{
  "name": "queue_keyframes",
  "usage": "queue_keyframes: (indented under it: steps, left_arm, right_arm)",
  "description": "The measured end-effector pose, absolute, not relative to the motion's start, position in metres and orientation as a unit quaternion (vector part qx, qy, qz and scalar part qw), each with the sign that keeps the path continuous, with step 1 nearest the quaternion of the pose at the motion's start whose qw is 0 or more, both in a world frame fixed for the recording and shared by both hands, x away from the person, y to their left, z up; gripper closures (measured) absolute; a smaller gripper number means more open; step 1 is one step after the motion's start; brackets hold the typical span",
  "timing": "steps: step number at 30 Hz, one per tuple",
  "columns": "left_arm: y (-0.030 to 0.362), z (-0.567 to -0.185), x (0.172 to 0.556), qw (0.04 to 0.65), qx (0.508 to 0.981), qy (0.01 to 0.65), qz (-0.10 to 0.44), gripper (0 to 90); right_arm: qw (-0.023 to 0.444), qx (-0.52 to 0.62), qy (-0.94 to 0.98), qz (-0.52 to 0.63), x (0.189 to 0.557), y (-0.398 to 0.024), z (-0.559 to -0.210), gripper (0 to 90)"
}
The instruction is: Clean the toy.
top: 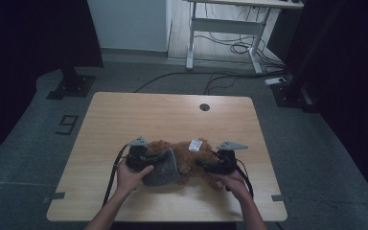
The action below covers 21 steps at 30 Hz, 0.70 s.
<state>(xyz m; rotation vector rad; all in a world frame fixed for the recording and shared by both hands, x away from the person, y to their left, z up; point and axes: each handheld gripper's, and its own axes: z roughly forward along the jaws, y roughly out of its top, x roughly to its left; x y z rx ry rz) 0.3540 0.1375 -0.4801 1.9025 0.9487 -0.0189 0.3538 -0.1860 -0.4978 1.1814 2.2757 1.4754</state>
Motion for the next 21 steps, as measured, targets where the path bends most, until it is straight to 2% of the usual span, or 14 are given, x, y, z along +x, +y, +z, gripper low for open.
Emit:
queue_keyframes:
  steps: [4, 10, 15, 21]
  left_arm:
    - [0.139, -0.484, 0.345, 0.482, 0.788, 0.384, -0.024, 84.3]
    - [0.133, -0.493, 0.34, 0.466, 0.798, 0.379, -0.043, 84.2]
    - [0.123, -0.498, 0.346, 0.456, 0.802, 0.382, -0.045, 84.2]
    - [0.116, -0.495, 0.377, 0.438, 0.804, 0.4, -0.045, 84.0]
  right_arm:
    - [0.099, 0.393, 0.767, 0.497, 0.334, -0.185, -0.508, 39.0]
    - [0.157, 0.366, 0.79, 0.466, 0.311, -0.177, -0.516, 54.1]
    - [0.199, 0.35, 0.796, 0.452, 0.306, -0.171, -0.52, 57.6]
    - [0.263, 0.327, 0.8, 0.429, 0.317, -0.163, -0.525, 59.5]
